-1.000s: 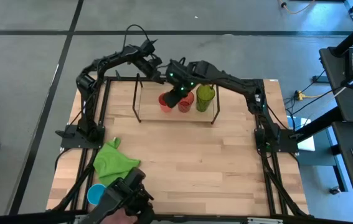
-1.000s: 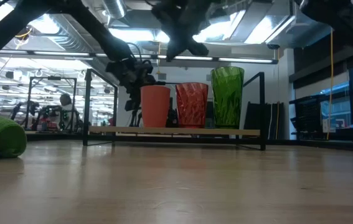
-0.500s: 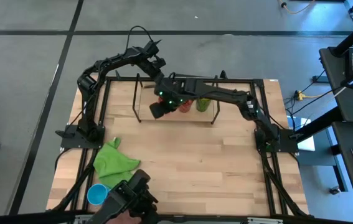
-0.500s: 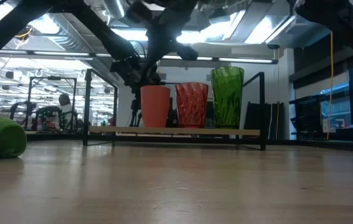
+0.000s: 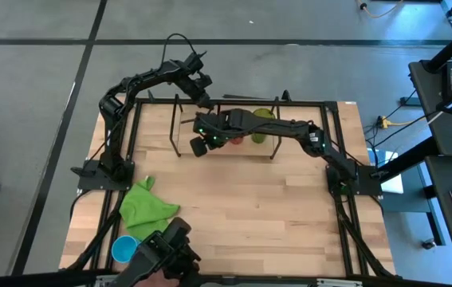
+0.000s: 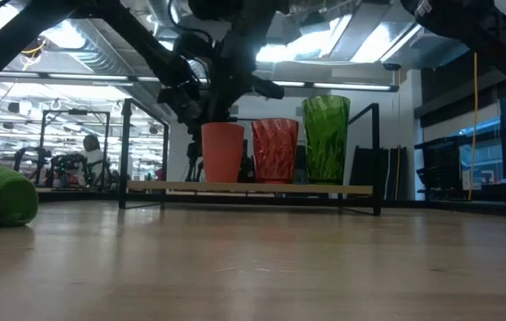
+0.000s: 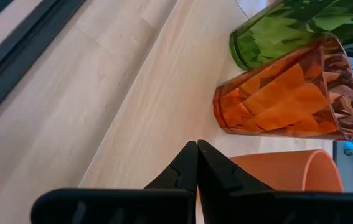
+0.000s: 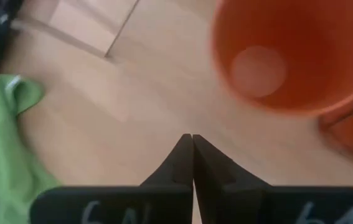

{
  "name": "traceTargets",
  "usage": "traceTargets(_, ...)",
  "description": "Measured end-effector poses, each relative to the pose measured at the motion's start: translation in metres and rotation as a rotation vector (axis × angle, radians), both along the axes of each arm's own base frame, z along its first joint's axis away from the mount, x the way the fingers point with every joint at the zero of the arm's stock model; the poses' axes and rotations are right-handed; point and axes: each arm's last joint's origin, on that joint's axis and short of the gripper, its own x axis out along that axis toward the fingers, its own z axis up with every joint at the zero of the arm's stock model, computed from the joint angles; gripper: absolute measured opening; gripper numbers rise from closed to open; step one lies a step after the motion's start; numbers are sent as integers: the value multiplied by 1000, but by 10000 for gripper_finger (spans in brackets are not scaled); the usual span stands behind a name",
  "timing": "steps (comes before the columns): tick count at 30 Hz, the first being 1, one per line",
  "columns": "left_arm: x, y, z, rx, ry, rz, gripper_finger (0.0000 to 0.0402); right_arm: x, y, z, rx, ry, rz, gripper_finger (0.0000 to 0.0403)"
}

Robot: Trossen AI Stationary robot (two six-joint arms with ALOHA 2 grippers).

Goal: Stack small to large cups/mugs on shelf
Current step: Put the orange cup on the shelf, then put the blue mug on the shelf

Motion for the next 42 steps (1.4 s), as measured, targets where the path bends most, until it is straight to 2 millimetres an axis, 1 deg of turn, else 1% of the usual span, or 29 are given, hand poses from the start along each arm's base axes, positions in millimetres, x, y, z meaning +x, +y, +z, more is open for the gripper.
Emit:
traceTargets(10,-2,-2,-1,-11,15,-20,0,-3,-15,-16,-8,52,-9,1)
traceTargets(19,-12,5,-1,-18,18,11,0,-5,-32,-15,-58,50,-10,1)
traceTargets(23,-19,10,-1,-18,18,32,0,-5,-34,-14,-58,48,-9,1)
traceTargets(25,-23,15,0,-9,10,49,0,-4,-32,-11,-32,33,18,4)
traceTargets(27,-29,18,5,3,1,69,0,-1,-31,-3,-14,-18,53,7)
traceTargets(29,-33,22,14,33,-25,94,0,1,-30,4,5,-64,103,9)
traceTargets(32,-40,25,30,81,-68,138,0,5,-27,17,41,-185,186,10)
traceTargets(34,-45,24,46,109,-98,167,0,6,-26,35,34,-287,233,10)
traceTargets(36,-49,19,66,147,-139,178,0,4,-25,57,-2,-408,281,11)
traceTargets(39,-56,-3,104,207,-204,155,0,-5,-22,92,-85,-550,367,11)
traceTargets(41,-62,-28,131,259,-212,124,0,-18,-19,116,-162,-599,433,12)
traceTargets(42,-67,-43,144,291,-200,107,0,-24,-18,125,-193,-614,475,12)
